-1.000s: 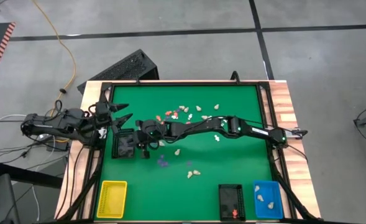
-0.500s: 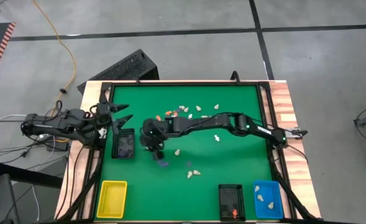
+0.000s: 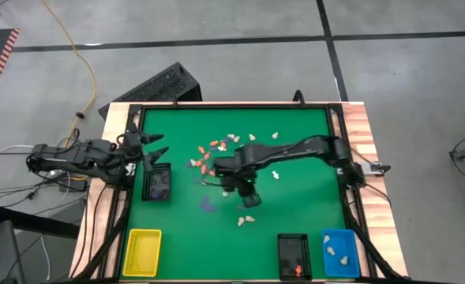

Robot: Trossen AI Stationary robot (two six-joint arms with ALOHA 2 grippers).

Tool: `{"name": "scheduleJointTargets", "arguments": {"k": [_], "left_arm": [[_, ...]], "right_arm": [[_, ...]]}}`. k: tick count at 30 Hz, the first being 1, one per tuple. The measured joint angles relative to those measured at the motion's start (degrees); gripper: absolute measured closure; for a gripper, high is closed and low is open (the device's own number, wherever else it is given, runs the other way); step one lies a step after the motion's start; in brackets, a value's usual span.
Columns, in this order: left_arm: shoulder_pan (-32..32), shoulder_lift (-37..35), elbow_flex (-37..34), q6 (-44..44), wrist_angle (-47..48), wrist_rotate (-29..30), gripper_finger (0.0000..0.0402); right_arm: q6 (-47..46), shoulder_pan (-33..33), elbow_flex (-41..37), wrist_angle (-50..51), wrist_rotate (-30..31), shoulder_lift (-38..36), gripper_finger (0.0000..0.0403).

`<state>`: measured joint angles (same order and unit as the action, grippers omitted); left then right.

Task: Sort Halloween decoration
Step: Put the purple spider toy into the top black basket

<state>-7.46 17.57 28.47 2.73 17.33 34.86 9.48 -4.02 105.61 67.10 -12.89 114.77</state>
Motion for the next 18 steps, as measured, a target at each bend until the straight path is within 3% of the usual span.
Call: {"name": "scheduleJointTargets", "arguments": {"k": [4,10,16,18], "left_arm": [[0.0,0.01,0.0,0.08,0.51,0.02,0.0181],[0.02,0.01,0.0,0.08,0.19,0.02,0.0181],[0.01,0.04,0.0,1.39,0.35,0.03,0.0181],[0.02,0.04,0.0,1.48,0.37,0.03,0.0181]], "right_arm": [[-7.03,-2.66,-16.27,-19.5,2.02,-8.51,0.028],[-11.7,-6.82,-35.38,-44.02,10.31,-16.3,0.028],[-14.01,-8.13,-44.87,-62.82,11.0,-15.57,0.028],[-14.04,-8.29,-45.76,-64.02,12.14,-14.38,0.0276]]}}
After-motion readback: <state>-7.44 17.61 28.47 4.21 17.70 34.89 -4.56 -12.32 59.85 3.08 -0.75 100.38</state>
